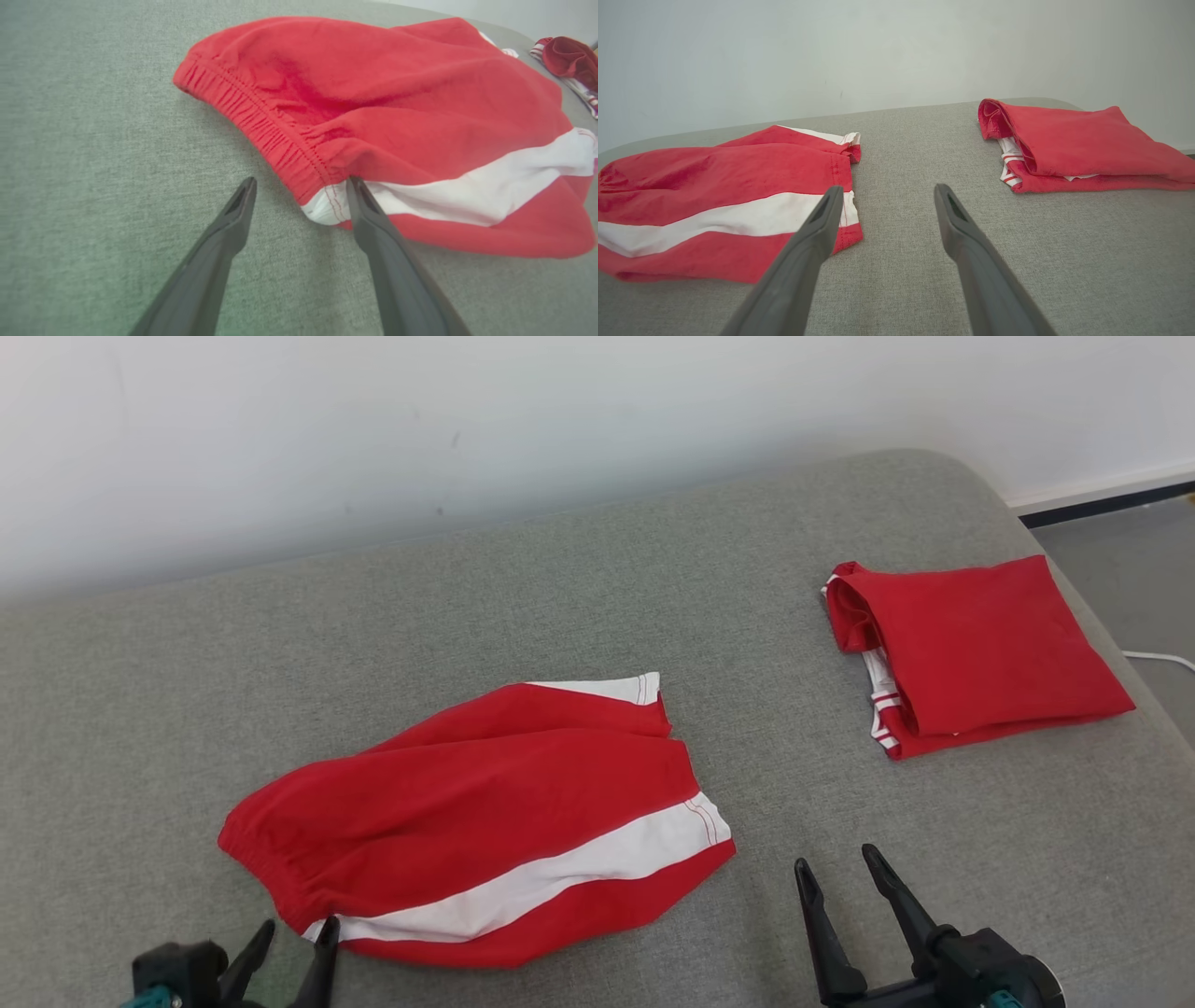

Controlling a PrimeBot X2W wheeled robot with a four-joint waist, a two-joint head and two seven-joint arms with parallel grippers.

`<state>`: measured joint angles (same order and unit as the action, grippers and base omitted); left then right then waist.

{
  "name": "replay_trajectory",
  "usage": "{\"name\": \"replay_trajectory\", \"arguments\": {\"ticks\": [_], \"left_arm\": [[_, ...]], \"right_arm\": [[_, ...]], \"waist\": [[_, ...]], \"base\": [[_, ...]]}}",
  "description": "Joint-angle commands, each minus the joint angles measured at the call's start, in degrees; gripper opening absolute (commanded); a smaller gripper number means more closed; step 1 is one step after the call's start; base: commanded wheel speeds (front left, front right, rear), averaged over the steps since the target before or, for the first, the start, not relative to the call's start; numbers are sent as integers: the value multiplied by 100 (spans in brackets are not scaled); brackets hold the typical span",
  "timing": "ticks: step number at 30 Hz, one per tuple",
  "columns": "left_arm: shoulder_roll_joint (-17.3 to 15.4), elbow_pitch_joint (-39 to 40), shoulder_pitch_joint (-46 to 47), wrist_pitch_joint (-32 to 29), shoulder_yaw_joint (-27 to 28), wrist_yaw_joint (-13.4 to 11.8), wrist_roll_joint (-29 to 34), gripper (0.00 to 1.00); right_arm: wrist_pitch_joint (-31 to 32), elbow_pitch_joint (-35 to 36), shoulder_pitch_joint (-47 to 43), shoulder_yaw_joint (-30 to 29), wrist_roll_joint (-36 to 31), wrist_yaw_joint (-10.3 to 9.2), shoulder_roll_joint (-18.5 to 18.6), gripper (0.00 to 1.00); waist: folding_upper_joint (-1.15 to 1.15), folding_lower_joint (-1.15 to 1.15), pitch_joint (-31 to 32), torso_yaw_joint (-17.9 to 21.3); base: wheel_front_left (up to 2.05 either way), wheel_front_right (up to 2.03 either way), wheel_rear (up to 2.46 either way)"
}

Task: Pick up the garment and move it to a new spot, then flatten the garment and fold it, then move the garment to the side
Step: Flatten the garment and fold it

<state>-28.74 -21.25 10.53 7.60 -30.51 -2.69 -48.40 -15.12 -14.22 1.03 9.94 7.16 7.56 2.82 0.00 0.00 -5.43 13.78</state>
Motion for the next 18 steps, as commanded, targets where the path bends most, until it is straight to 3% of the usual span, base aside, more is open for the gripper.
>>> {"name": "replay_trajectory", "arguments": {"ticks": [1,7,11,14,18], "left_arm": [[-15,104,-179,137,42,-26,37,100],[43,558,-600,594,274,-195,58,100],[211,940,-975,753,730,-285,194,100],[557,1421,-1324,765,1415,-302,662,100],[1272,1909,-1821,758,2231,-24,1370,100]], "right_arm": [[1,-4,-28,-27,36,-18,12,100],[1,10,-86,-63,32,-18,13,100],[1,44,-101,-144,23,-18,13,100],[1,88,-123,-251,-3,-18,13,100],[1,123,-122,-361,-53,-18,12,100]], "waist": [[0,0,15,-30],[0,0,80,-156],[0,0,134,-265],[0,0,185,-382],[0,0,275,-572]], "base": [[0,0,0],[0,0,0],[0,0,0],[0,0,0],[0,0,0]]}}
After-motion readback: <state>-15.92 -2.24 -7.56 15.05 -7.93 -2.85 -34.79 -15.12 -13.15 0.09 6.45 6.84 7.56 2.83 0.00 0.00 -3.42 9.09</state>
